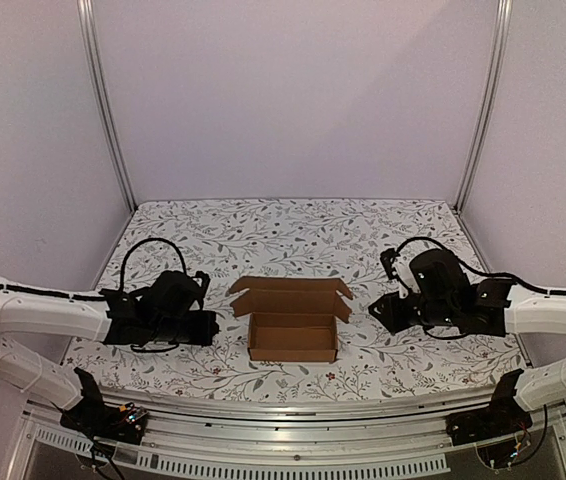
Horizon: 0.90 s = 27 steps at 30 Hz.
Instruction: Fold the paper box
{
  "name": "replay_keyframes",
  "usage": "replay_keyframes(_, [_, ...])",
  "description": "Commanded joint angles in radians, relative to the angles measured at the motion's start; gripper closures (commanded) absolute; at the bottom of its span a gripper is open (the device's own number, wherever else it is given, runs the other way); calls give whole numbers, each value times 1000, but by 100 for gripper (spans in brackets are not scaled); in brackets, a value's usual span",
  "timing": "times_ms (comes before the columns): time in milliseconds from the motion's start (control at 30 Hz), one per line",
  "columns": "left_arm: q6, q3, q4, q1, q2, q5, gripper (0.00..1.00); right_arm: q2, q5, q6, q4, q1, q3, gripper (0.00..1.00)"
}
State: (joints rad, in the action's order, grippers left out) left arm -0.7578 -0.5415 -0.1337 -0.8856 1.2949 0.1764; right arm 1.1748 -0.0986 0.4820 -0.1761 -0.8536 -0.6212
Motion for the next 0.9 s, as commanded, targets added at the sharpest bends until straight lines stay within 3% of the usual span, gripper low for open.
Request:
replay_keyframes(0, [94,-19,-33,47,-58,-9,97,-56,28,-81,-97,7,-60,80])
replay_keyframes(200, [172,-23,-1,95,-123,-73,97,-51,104,-112,-104,7,-103,83])
replay_keyframes(567, [251,-5,48,98,-184,-135,77,52,235,-182,-103,6,-163,70])
replay_keyframes(867, [277,-8,44,99,-202,-154,75,139,226,-218,-60,6,-202,67])
